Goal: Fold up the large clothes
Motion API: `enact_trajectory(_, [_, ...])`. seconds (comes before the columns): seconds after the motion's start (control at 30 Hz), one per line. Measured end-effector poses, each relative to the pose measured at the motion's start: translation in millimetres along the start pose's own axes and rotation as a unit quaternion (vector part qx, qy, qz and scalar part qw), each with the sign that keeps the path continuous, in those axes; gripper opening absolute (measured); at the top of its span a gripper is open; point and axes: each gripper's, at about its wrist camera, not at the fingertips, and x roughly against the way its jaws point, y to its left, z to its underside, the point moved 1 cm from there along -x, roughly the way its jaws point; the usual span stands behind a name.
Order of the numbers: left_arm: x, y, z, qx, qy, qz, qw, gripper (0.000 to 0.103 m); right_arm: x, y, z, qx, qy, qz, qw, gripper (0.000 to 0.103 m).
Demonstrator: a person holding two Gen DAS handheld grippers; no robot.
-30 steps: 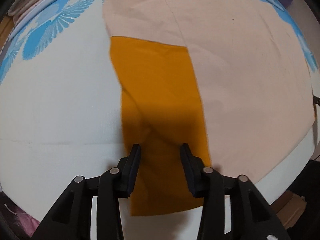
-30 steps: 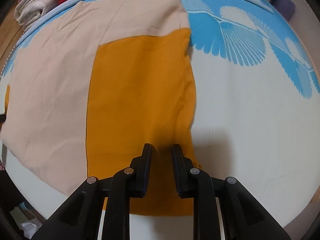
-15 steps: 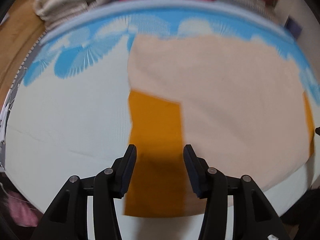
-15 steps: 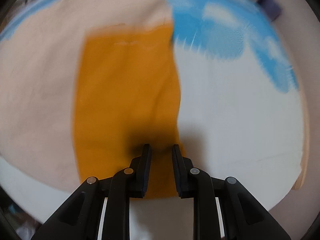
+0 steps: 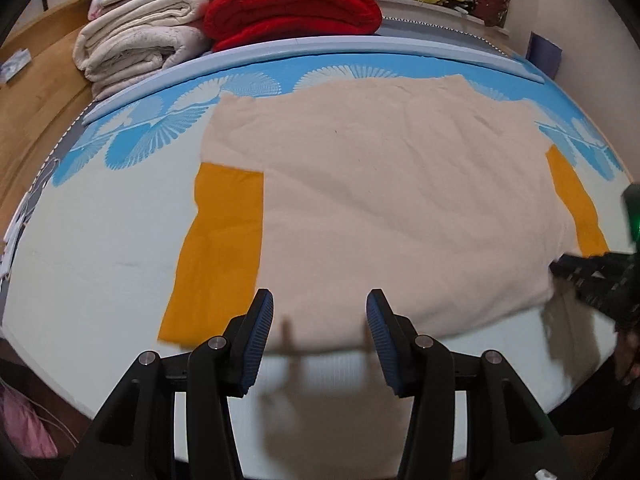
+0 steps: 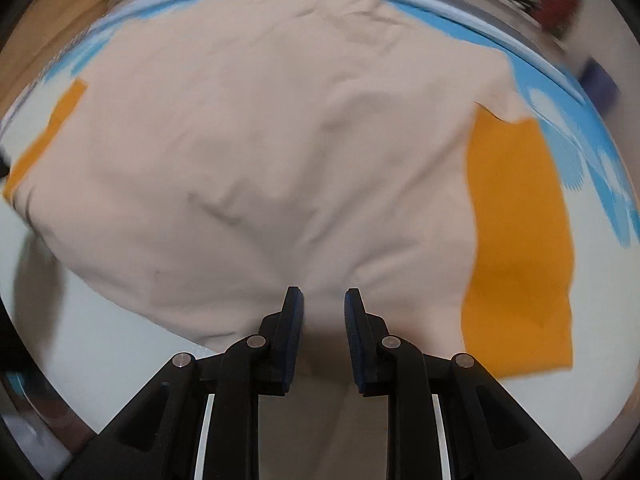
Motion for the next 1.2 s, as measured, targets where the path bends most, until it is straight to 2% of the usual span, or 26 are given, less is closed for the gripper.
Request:
enact_trajectory(0.07, [5, 4, 9, 0.007, 0.001, 0.000, 1.0000, 0.047, 23, -3, 3, -0.029, -0.016, -0.010, 0.999, 0.023])
enact_trajectory(0.23, [34, 0, 18, 0.014, -0.016, 0.002, 0.9998, 0.042, 88, 2, 18, -0.020, -0.093, 0.006, 0.995, 0.024])
enact_trajectory(0.3, [51, 0, 16, 0.017, -0.034, 0.006, 0.9993, 0.034, 111, 7, 23, -0.035, -0.114, -0.004, 0.993, 0.024])
enact_trajectory(0.33, [55, 0, 16, 0.017, -0.040, 0.008, 0.9990, 0.020, 120, 7, 26, -0.044, -0.122, -0.011, 0.991, 0.024])
enact_trajectory(0.37, [60, 1, 16, 0.015, -0.044, 0.008, 0.9989, 0.013, 125, 6, 27, -0.052, -0.129, -0.016, 0.990, 0.024])
enact_trajectory(0.47, [56, 6, 22, 0.021, -0.033, 0.017, 0.9991, 0.011, 136, 19, 32, -0.056, -0.142, -0.027, 0.988, 0.024])
enact_trajectory(0.67, [13, 19, 36, 0.069, -0.004, 0.046, 0.9965, 0.011, 109, 33, 30, -0.036, -0.128, -0.031, 0.991, 0.023])
enact_trajectory(0.73, [-9, 25, 43, 0.087, 0.022, 0.042, 0.9951, 0.011, 96, 40, 25, -0.037, -0.118, -0.036, 0.992, 0.023])
enact_trajectory(0.77, [-18, 27, 43, 0.100, 0.042, 0.037, 0.9934, 0.011, 88, 46, 20, -0.031, -0.117, -0.037, 0.992, 0.023])
enact_trajectory(0.83, [-22, 33, 39, 0.129, 0.041, 0.057, 0.9892, 0.011, 77, 53, 13, -0.019, -0.117, -0.033, 0.992, 0.023])
enact_trajectory(0.93, [-27, 34, 36, 0.108, 0.038, 0.035, 0.9928, 0.011, 59, 61, 2, -0.006, -0.113, -0.029, 0.993, 0.023])
enact_trajectory(1.1, [-32, 41, 36, 0.120, 0.047, 0.040, 0.9909, 0.011, 26, 69, -14, -0.007, -0.093, -0.024, 0.995, 0.023])
enact_trajectory(1.2, [-32, 43, 37, 0.126, 0.048, 0.043, 0.9900, 0.011, -2, 75, -18, 0.005, -0.062, -0.009, 0.998, 0.024])
